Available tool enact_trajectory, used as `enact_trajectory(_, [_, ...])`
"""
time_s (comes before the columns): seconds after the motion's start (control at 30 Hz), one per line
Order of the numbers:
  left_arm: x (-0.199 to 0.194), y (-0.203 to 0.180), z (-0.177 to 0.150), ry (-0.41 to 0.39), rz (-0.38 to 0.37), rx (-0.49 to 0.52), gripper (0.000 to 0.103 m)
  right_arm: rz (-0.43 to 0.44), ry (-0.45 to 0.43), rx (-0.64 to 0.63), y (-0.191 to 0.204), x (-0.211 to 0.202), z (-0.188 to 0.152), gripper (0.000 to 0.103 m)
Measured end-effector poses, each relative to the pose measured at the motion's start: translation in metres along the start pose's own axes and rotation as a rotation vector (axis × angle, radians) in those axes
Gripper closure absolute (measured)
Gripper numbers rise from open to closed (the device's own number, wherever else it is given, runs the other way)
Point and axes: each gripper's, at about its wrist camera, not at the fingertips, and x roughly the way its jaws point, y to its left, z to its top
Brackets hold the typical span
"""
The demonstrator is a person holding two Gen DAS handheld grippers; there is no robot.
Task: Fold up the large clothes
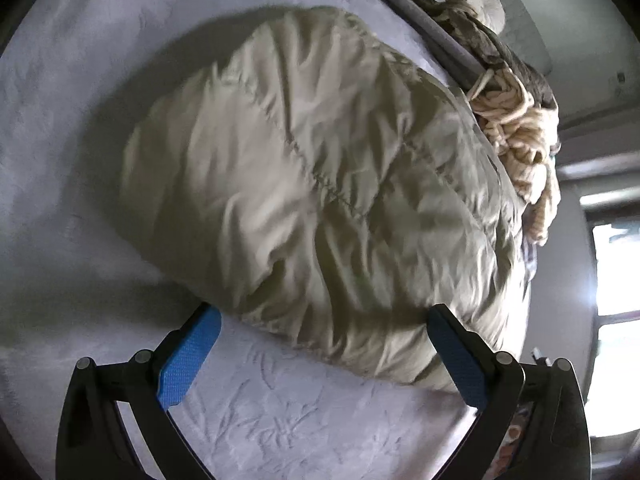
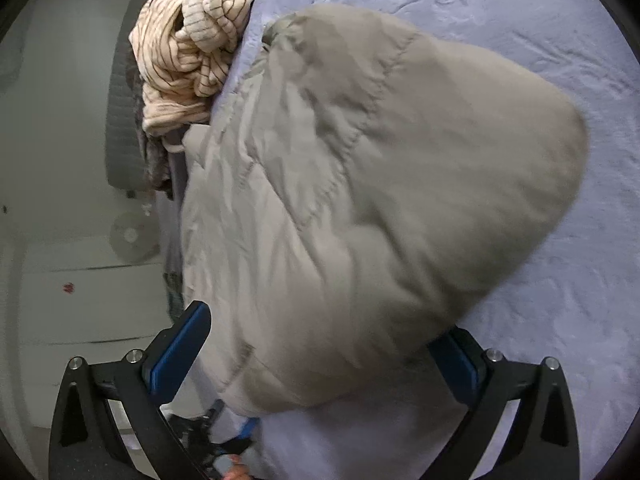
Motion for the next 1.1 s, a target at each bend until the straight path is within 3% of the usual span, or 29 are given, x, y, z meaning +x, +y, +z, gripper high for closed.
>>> enact_trajectory(0.13, [0.015,0.005,0.009,-0.012,-0.073,-0.079,0.000,0.047,0.022,0.026,0.000,0.008,0.003,0.000])
enact_trajectory(0.3, [0.025,-0.012,0.023,-0.045,-0.100,-0.068,0.000,0.079,0.065,0.025,-0.001,0.023,0.002,0.000])
enact_trajectory(0.5, [0.034,-0.018,0.041,-0.091,-0.046,-0.063,0.002,0.105,0.049,0.043,0.000,0.042,0.013,0.000])
enact_trajectory(0.6, [0.034,-0.017,0.044,-0.108,-0.021,-0.057,0.028,0.106,0.050,0.047,-0.001,0.043,0.013,0.000])
enact_trajectory(0.63, [0.032,-0.018,0.043,-0.110,-0.030,-0.045,0.046,0.106,0.055,0.047,-0.001,0.042,0.013,0.000])
enact_trajectory(0.67, [0.030,-0.019,0.044,-0.108,-0.038,-0.027,0.058,0.100,0.055,0.054,-0.001,0.041,0.013,0.003])
enact_trajectory(0.7, [0.027,-0.021,0.044,-0.110,-0.035,-0.010,0.063,0.091,0.054,0.064,-0.002,0.040,0.013,0.007])
enact_trajectory(0.77, [0.019,-0.027,0.045,-0.125,-0.021,0.039,0.075,0.063,0.056,0.093,-0.005,0.039,0.014,0.042])
enact_trajectory(0.87, [0.010,-0.039,0.043,-0.142,0.013,0.116,0.079,0.079,0.055,0.110,-0.007,0.036,0.013,0.067])
enact_trajectory(1.1, [-0.020,-0.064,0.031,-0.191,0.059,0.316,0.083,0.083,0.023,0.035,0.009,0.014,0.000,0.080])
